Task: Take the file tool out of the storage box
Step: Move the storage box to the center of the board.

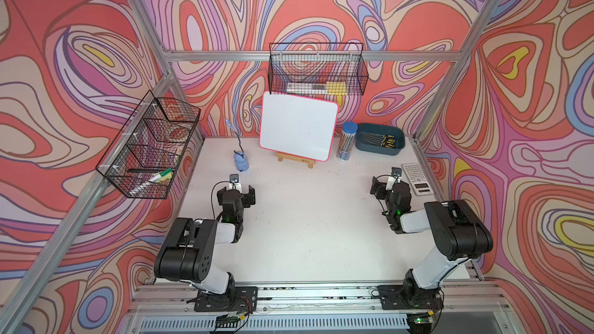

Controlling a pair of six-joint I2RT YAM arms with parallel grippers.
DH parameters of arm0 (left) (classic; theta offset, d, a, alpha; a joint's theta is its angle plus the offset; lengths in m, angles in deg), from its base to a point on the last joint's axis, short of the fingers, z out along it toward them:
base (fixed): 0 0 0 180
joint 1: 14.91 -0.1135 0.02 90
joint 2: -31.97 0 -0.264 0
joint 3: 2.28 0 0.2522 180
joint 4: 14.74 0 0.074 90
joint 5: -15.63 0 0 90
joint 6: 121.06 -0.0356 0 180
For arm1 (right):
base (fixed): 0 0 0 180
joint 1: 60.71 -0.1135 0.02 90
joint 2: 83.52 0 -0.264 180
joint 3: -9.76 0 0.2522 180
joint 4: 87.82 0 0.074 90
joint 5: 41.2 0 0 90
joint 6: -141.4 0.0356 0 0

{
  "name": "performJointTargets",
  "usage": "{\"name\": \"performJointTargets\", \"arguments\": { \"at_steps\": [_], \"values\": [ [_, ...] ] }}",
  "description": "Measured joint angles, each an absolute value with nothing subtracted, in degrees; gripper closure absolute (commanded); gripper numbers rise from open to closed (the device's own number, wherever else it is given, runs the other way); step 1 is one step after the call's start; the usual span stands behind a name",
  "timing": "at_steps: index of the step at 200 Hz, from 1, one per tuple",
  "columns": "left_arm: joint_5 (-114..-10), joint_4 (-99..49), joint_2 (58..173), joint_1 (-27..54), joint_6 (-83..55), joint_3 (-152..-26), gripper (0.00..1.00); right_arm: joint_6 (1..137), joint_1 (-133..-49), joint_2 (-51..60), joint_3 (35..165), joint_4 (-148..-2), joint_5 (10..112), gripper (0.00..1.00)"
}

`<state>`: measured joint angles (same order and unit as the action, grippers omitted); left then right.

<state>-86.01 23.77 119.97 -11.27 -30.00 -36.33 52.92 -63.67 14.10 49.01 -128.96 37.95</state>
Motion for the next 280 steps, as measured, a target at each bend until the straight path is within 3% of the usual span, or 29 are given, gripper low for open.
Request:
{"name": "performJointTargets", "arguments": {
  "at_steps": [115,134,166,186,208,239,280],
  "values": [
    [-83.1,22.9,119.8,-13.0,-30.0,-36.8,0.00,52.9,-63.4,14.0,49.0,-128.9,38.1,0.02],
    [-83.1,18.3,116.9,-13.0,-30.0,-37.3,0.00,53.2,-63.4,10.0,50.3,-121.8,36.5,0.02],
    [-84.7,5.2,106.1,-11.8,-28.6,-43.3,0.00,57.8,-63.3,4.8,73.0,-93.2,31.2,0.02],
    [-86.0,-0.3,102.3,-11.0,-26.4,-49.3,0.00,63.0,-63.2,7.4,89.4,-80.1,30.7,0.02],
    [-87.5,-4.2,100.8,-8.5,-24.2,-52.1,0.00,69.6,-63.0,10.6,99.3,-68.4,31.9,0.02],
    [-88.9,-11.8,100.9,-4.9,-21.8,-52.9,0.00,79.3,-61.0,22.3,117.5,-50.6,35.8,0.02],
    [-89.4,-17.1,100.9,-4.0,-19.6,-53.2,0.00,92.9,-54.7,28.2,121.7,-42.3,43.8,0.03]
  ]
}}
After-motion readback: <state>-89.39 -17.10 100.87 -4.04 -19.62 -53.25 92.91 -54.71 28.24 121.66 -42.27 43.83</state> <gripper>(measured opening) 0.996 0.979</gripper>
